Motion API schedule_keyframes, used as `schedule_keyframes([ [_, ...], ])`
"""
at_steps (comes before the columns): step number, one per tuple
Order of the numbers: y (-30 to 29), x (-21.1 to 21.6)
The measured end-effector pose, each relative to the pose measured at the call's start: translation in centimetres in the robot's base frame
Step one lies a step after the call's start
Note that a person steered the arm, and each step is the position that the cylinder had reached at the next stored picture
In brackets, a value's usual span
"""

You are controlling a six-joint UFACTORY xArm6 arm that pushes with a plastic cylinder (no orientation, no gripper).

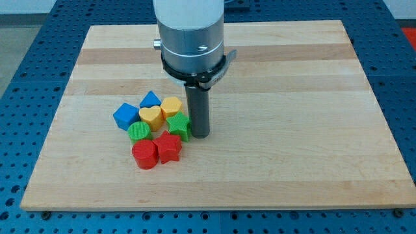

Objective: Move the red star into the group of blocks

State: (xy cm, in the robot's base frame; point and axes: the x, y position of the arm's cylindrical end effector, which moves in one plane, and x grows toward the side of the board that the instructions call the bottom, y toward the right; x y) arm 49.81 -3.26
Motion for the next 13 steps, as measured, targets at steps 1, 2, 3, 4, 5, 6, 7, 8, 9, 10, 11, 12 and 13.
schedule_keyframes([
  [1,1.0,0.0],
  [2,1.8,1.1],
  [3,1.8,4.8],
  [4,1.0,8.0],
  [5,-1.2,9.4],
  [6,-2.9,7.4],
  [7,-3.6,6.6],
  [8,-3.7,6.6],
  [9,-4.3,6.2],
  [10,-4.8,6.2],
  [11,-5.3,6.0],
  [12,-5.7,5.0],
  [13,-6.1,3.8],
])
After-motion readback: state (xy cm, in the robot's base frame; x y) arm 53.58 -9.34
